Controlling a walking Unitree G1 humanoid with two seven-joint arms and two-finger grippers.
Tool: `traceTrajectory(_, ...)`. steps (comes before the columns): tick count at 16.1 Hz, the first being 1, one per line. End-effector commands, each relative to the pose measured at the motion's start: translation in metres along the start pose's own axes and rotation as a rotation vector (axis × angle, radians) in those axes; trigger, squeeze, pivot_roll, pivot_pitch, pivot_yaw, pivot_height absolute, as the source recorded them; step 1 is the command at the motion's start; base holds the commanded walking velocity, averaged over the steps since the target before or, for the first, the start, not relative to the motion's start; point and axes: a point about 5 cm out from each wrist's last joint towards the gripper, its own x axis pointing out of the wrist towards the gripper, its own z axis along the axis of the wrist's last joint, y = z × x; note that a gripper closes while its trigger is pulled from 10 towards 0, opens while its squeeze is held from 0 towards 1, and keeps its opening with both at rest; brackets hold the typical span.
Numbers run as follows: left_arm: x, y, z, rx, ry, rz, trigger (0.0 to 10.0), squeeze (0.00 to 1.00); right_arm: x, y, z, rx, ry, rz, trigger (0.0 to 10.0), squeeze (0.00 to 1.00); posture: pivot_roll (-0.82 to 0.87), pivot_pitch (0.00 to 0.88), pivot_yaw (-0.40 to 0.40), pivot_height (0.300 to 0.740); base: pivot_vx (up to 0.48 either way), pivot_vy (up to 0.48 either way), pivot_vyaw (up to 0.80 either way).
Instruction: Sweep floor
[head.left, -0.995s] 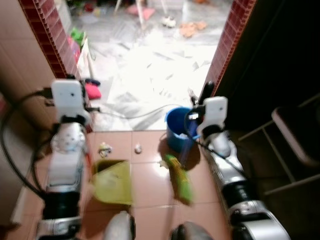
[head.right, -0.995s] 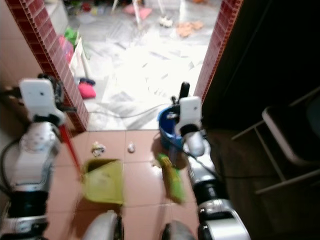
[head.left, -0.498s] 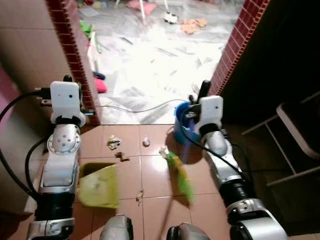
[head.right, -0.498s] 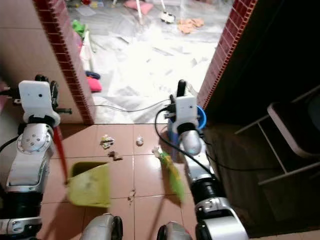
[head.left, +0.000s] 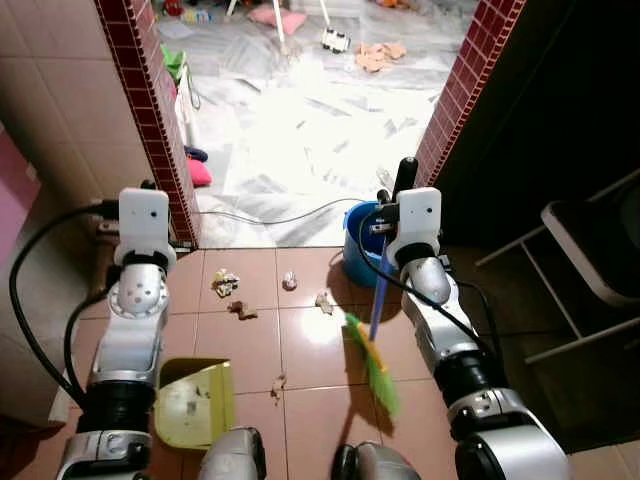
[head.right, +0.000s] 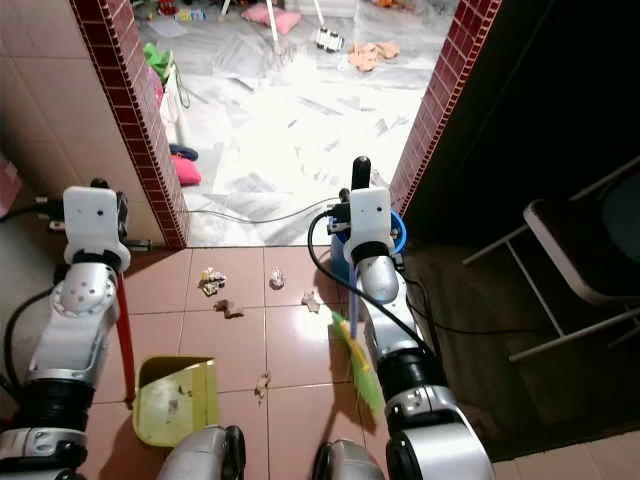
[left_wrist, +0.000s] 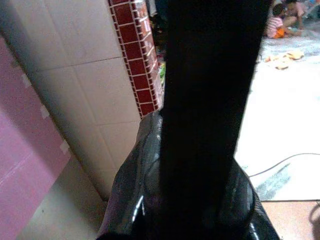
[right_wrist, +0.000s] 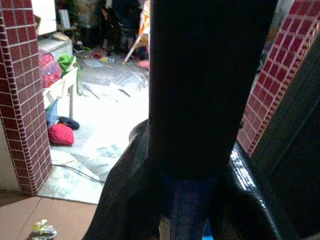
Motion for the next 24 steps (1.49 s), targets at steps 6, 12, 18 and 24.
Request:
traceTrajectory(6,0.024,-0.006,0.015,0.026,-0.124,0.138,10.0,0.0,0.009,0.002,0.002,0.183,0.052,-0.01,10.0,0.0,0.01,0.111,-0.088,0.74,0.0,0.0,0.0)
traceTrajectory(12,0.047,-0.005,0.041,0.014,-0.224,0.154,10.0,0.0,0.007,0.002,-0.001,0.181,0.066,0.005,10.0,0.0,0.0,0.104,-0.092,0.74,0.0,0.0,0.0)
traceTrajectory(18,0.034,-0.042,0.005,0.024,-0.1,0.013,10.0,0.0,0.005,-0.001,-0.008,0.139,0.105,-0.03,10.0,0.0,0.0,0.104,-0.092,0.74,0.0,0.0,0.0)
traceTrajectory(24,0.029,-0.055,-0.007,-0.006,-0.044,-0.009,10.0,0.0,0.007,0.004,-0.009,0.27,0.147,-0.034,10.0,0.0,-0.01,0.108,-0.094,0.74,0.0,0.0,0.0)
